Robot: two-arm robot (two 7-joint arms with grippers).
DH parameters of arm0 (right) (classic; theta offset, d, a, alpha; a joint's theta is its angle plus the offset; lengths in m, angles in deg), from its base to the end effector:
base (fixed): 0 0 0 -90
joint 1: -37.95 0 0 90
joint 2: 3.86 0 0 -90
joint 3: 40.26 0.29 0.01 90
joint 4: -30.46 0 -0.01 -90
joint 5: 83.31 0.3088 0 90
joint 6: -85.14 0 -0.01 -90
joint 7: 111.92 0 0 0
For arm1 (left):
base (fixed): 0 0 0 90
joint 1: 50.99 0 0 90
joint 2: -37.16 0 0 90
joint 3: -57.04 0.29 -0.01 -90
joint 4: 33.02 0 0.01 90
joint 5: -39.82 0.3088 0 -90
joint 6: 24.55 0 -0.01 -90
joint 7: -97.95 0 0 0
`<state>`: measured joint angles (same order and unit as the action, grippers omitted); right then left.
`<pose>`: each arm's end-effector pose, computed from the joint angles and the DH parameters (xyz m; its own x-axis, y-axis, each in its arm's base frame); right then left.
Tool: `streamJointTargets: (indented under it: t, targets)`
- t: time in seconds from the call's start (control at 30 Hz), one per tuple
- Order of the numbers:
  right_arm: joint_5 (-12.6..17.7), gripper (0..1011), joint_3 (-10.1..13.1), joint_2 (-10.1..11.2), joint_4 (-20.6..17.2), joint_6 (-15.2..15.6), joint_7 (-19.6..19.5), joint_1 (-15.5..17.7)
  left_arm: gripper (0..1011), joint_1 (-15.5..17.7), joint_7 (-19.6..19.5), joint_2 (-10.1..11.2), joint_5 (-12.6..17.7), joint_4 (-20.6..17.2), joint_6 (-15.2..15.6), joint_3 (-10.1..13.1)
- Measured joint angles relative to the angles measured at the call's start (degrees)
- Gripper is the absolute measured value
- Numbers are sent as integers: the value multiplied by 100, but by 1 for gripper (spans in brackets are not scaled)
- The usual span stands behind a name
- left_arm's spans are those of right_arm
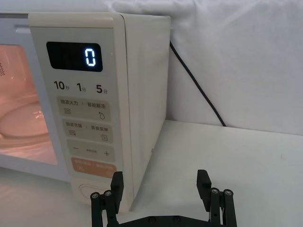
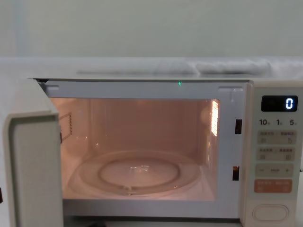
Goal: Press the button to open the microwave door with one hand; close the microwave door with the other hand.
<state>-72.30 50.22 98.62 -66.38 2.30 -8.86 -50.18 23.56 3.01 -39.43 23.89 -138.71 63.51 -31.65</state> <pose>0.3192 -0.0593 -0.2670 0.2408 -0.9704 0.0170 0.9698 0.2398 -0.0442 0.2522 0.0424 -0.2865 0.1690 0.9840 -0.0564 -0.9854 0.1675 -0.0310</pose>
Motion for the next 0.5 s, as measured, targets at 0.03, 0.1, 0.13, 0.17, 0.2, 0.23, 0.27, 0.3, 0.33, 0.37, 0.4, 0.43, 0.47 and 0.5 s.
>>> streamJointTargets:
  t: [0.03, 0.1, 0.13, 0.17, 0.2, 0.23, 0.27, 0.3, 0.33, 0.37, 0.4, 0.43, 0.47, 0.5]
  targets:
    - [0, 1002, 0, 0, 0, 0, 0, 0, 0, -14, -52, -11, -15, 0, -13, -29]
    - [0, 1002, 0, 0, 0, 0, 0, 0, 0, -34, -96, -20, -27, -7, -20, -59]
    - [0, 1002, 0, 0, 0, 0, 0, 0, 0, -44, -112, -23, -32, -14, -22, -73]
    - [0, 1002, 0, 0, 0, 0, 0, 0, 0, -73, -148, -27, -38, -41, -23, -109]
    - [0, 1002, 0, 0, 0, 0, 0, 0, 0, -94, -160, -28, -38, -60, -23, -130]
    - [0, 1002, 0, 0, 0, 0, 0, 0, 0, -118, -172, -27, -38, -86, -23, -155]
    - [0, 1002, 0, 0, 0, 0, 0, 0, 0, -140, -182, -26, -37, -112, -23, -181]
    - [0, 1002, 0, 0, 0, 0, 0, 0, 0, -189, -203, -25, -39, -168, -23, -236]
    - [0, 1002, 0, 0, 0, 0, 0, 0, 0, -216, -215, -25, -44, -209, -24, -272]
    - [0, 1002, 0, 0, 0, 0, 0, 0, 0, -251, -230, -24, -54, -249, -26, -309]
    - [0, 1002, 0, 0, 0, 0, 0, 0, 0, -331, -265, -20, -87, -331, -35, -386]
    - [0, 1002, 0, 0, 0, 0, 0, 0, 0, -362, -280, -19, -106, -362, -41, -418]
    - [0, 1002, 0, 0, 0, 0, 0, 0, 0, -398, -300, -15, -130, -407, -48, -460]
    - [0, 1002, 0, 0, 0, 0, 0, 0, 0, -483, -340, -2, -170, -489, -61, -534]
